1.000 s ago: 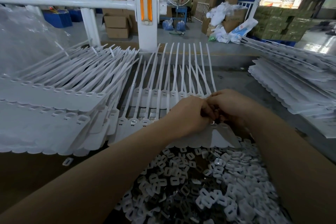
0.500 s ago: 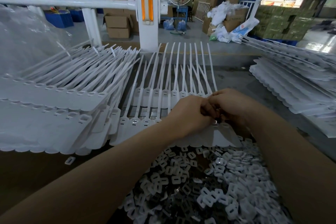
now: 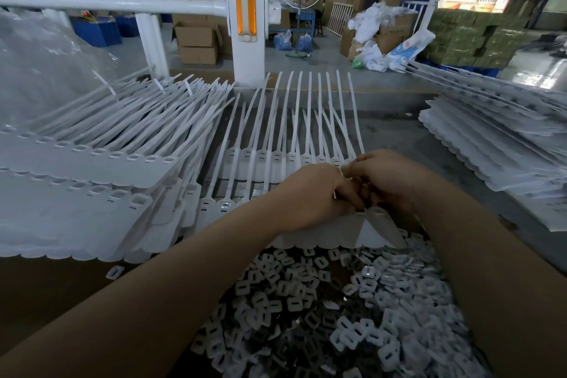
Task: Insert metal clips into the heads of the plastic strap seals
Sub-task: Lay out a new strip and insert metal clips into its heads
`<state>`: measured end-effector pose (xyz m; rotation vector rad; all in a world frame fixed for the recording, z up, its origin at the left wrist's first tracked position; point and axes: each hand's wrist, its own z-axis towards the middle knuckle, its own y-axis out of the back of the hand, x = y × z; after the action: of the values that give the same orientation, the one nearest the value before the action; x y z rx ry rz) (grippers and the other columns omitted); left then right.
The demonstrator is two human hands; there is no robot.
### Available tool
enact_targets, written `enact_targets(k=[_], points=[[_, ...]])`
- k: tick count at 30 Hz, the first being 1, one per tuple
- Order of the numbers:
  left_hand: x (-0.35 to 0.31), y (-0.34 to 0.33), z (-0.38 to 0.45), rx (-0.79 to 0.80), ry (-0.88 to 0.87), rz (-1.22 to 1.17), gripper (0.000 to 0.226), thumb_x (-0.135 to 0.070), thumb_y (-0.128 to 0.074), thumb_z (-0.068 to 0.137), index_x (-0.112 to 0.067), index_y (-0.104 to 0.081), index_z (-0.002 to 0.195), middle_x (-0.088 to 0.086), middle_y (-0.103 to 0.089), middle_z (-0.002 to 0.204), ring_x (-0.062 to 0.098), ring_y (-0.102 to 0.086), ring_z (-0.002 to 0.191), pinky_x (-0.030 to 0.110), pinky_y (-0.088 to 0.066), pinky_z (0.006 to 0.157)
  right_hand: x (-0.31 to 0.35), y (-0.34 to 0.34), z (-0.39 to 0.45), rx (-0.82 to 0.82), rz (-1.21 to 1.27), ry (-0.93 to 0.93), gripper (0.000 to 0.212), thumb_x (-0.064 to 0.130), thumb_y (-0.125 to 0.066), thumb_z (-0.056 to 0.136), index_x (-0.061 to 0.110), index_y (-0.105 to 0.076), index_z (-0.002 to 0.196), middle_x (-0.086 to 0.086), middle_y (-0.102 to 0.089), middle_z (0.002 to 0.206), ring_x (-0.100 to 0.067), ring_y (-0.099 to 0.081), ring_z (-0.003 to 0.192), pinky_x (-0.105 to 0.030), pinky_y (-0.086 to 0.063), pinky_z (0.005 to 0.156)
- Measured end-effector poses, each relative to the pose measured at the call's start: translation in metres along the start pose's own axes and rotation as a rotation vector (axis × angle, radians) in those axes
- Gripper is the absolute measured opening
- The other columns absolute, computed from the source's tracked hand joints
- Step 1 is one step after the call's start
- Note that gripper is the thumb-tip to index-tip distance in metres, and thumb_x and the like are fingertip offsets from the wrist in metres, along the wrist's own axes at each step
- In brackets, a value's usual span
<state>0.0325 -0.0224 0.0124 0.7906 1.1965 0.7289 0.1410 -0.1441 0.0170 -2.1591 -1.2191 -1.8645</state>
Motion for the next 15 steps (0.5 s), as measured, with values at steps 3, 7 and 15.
enact_targets(k=[3, 7, 15], points=[[0.000, 0.006, -0.004, 0.080, 0.001, -0.032, 0.023, -0.016, -0.061, 0.095, -0.022, -0.075, 0.111, -0.013, -0.054, 0.092, 0.001, -0.050, 0.083, 0.011, -0.042, 0.081, 0.002, -0.001, -0.001, -0.006, 0.009, -0.010, 0.016, 0.016, -0.059, 0.094, 0.001, -0.065, 0.094, -0.003, -0.060, 0.052, -0.013, -0.048, 0.042, -0.024, -0.038, 0.040], [0.002, 0.010, -0.005, 0.118, 0.021, -0.075, 0.026, -0.012, -0.057, 0.097, -0.018, -0.073, 0.116, -0.003, -0.063, 0.096, 0.006, -0.058, 0.082, 0.012, -0.044, 0.078, 0.006, 0.000, -0.003, -0.007, 0.084, -0.022, 0.013, 0.015, -0.059, 0.095, 0.002, -0.062, 0.094, -0.005, -0.061, 0.055, -0.015, -0.048, 0.046, -0.024, -0.037, 0.042], [-0.001, 0.013, -0.007, 0.206, -0.013, 0.121, 0.029, -0.023, -0.054, 0.099, -0.027, -0.066, 0.126, 0.000, -0.058, 0.117, 0.017, -0.049, 0.111, 0.022, -0.034, 0.094, 0.016, 0.013, -0.008, -0.016, 0.161, 0.035, 0.012, 0.016, -0.058, 0.095, 0.006, -0.063, 0.091, 0.000, -0.060, 0.054, -0.008, -0.048, 0.043, -0.020, -0.040, 0.041]])
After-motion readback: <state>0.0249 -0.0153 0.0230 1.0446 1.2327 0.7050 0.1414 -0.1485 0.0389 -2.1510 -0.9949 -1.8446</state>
